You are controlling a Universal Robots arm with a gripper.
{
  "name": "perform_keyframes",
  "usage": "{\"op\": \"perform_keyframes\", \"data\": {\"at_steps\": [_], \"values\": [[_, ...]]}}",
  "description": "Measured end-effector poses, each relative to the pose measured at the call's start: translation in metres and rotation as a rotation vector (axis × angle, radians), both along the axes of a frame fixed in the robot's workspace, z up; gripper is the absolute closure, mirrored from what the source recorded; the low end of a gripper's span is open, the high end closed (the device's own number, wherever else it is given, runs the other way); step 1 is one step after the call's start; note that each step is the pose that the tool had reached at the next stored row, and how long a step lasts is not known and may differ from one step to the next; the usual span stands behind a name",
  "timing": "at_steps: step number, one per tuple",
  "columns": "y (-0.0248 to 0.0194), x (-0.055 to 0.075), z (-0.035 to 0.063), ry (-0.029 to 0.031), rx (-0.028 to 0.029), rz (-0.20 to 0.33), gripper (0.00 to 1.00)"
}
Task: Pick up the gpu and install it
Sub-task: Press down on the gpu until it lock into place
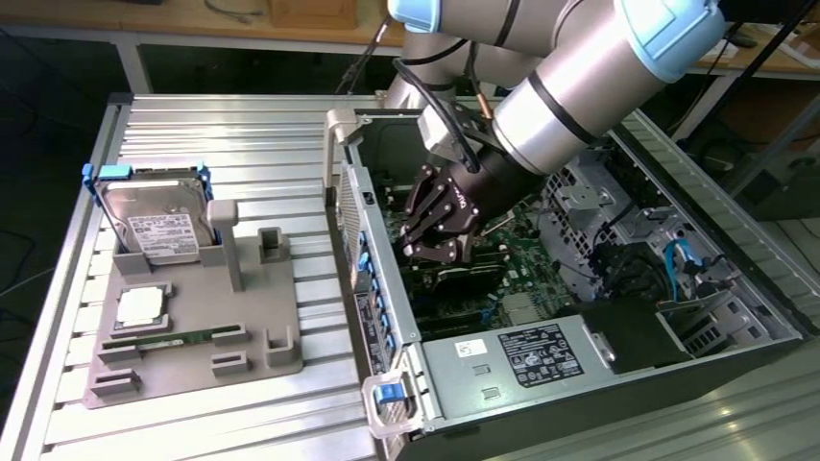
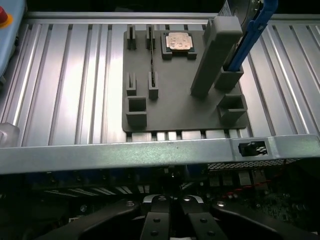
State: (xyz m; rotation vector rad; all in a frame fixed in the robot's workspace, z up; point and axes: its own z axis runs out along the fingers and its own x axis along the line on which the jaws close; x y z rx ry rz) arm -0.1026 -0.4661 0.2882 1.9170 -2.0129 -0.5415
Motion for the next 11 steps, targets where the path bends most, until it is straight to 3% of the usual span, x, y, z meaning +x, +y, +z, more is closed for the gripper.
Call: {"op": "perform_keyframes", "data": {"at_steps": [2, 5, 11], "values": [[-0.0003, 0.002, 0.007, 0.001, -0.0072, 0.001, 0.89], [0.0013, 0.002, 0.009, 0.0009, -0.0081, 0.001, 0.89], [0.0121, 0.003, 0.0078, 0.001, -0.0084, 0.001, 0.89]]}}
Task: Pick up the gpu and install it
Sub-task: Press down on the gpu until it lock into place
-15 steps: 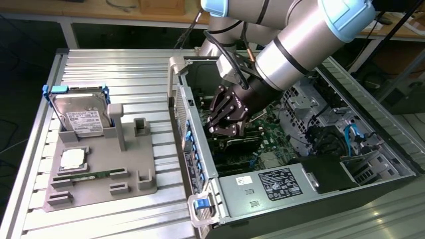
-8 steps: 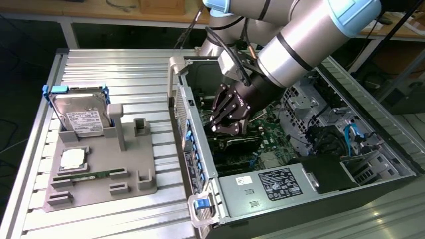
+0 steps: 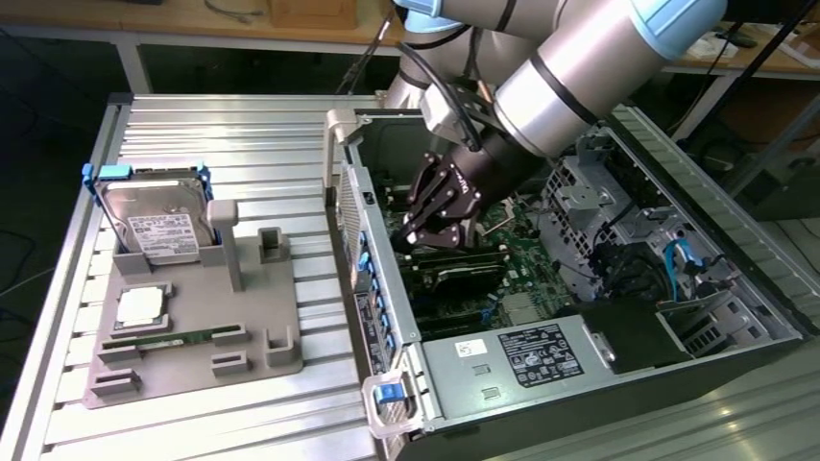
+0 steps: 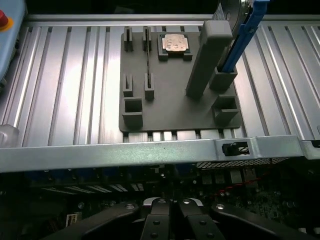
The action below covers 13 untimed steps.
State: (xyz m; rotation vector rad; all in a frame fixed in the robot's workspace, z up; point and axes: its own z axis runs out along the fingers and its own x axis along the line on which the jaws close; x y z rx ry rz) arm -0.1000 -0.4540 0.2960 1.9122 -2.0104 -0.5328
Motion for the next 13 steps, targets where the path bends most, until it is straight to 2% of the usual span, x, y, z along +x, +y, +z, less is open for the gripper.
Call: {"op": "perform_keyframes", "data": {"at_steps": [4, 10, 11, 13], "values": [[0.0027, 0.0, -0.0041, -0.0002, 0.0019, 0.0, 0.89], [0.006, -0.001, -0.0058, -0.0024, 0.0012, 0.0, 0.89], [0.0071, -0.001, -0.0058, -0.0028, 0.0, 0.0, 0.89], [0.0123, -0.001, -0.0068, -0.004, -0.0017, 0.0, 0.89]]}}
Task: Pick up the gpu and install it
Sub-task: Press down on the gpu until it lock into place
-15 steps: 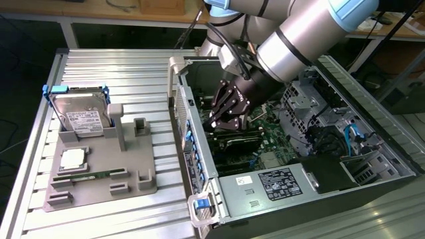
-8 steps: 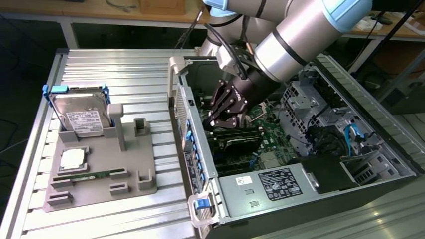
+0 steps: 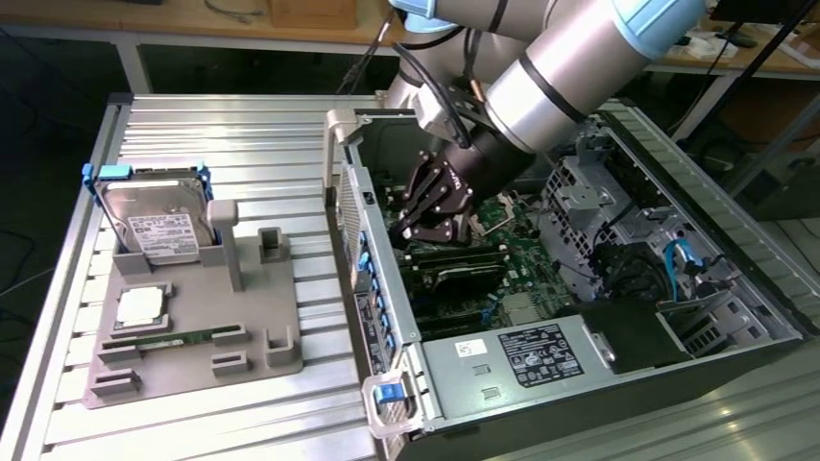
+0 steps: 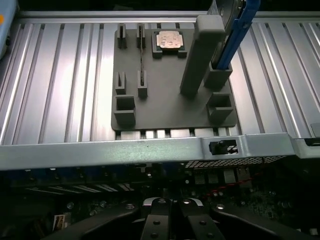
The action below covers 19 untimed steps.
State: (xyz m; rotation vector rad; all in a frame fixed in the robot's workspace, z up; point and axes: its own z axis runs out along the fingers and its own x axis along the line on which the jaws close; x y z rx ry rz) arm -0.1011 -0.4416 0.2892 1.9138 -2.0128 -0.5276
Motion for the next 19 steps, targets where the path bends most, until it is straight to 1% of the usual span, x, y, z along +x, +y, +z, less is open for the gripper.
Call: {"op": "perform_keyframes", "data": {"at_steps": [6, 8, 9, 10, 11, 16, 17, 19], "values": [[0.0005, -0.003, -0.002, -0.0059, 0.0, 0.0, 0.89], [0.0004, -0.004, -0.0021, -0.0062, 0.0, 0.0, 0.89], [-0.0001, -0.004, -0.0022, -0.0065, 0.0003, 0.0, 0.89], [-0.0013, -0.004, -0.0021, -0.0068, 0.0001, 0.0, 0.89], [-0.0031, -0.004, -0.002, -0.0073, 0.0011, 0.0, 0.89], [-0.0131, -0.005, -0.0022, -0.0088, 0.0195, 0.001, 0.89], [-0.0144, -0.005, -0.002, -0.0086, 0.021, 0.001, 0.89], [-0.0148, -0.005, -0.002, -0.0086, 0.022, 0.001, 0.89]]}}
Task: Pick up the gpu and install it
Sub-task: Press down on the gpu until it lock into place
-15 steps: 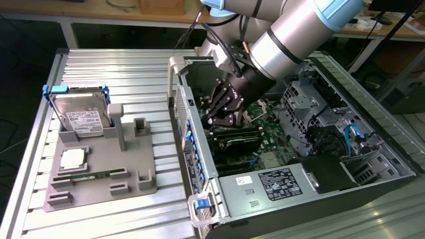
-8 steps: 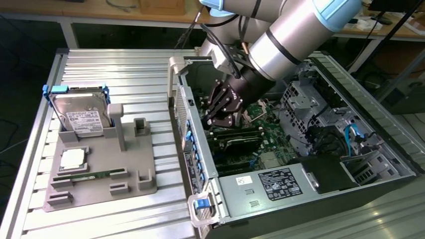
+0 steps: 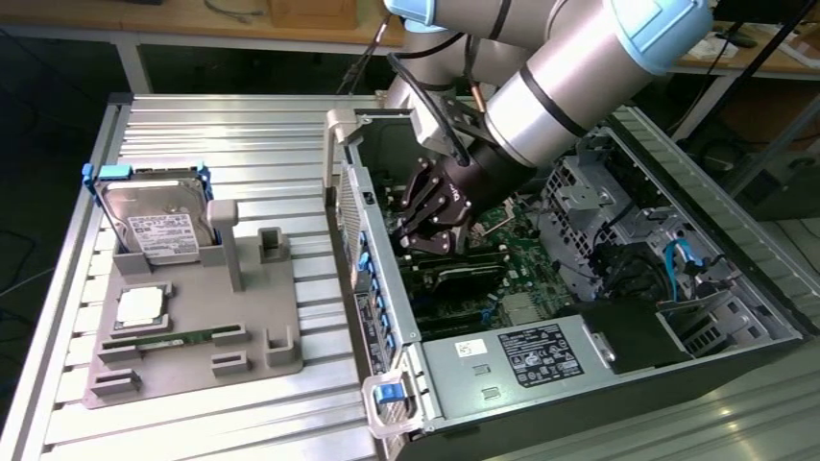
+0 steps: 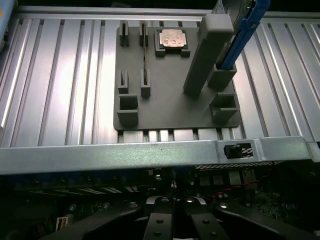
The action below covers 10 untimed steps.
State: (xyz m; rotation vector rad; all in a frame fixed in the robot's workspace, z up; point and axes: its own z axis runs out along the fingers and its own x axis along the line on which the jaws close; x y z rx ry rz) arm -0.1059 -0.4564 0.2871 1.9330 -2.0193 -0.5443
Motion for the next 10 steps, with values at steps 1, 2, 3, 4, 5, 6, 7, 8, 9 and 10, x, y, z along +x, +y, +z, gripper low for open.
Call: {"op": "perform_keyframes", "data": {"at_steps": [1, 2, 3, 4, 5, 6, 7, 8, 9, 10], "values": [[0.0, 0.0, 0.0, 0.0, 0.0, 0.0, 0.89], [0.0, 0.0, 0.0, 0.0, 0.0001, 0.0, 0.89], [0.0, 0.0, 0.0, 0.0, 0.0001, 0.0, 0.89], [-0.0001, 0.0, 0.0, 0.0, 0.0001, 0.0, 0.89], [-0.0001, 0.0, 0.0, 0.0, 0.0, 0.0, 0.89], [-0.0001, 0.0, 0.0, 0.0, 0.0001, 0.0, 0.89], [-0.0001, 0.0, 0.0, 0.0, -0.0001, 0.0, 0.89], [0.0, 0.0001, 0.0, -0.0001, -0.0017, 0.0, 0.89], [0.0001, 0.0004, 0.0005, 0.0, -0.0078, 0.0, 0.89], [0.0003, 0.0008, 0.0012, 0.0, -0.0149, 0.0, 0.89]]}}
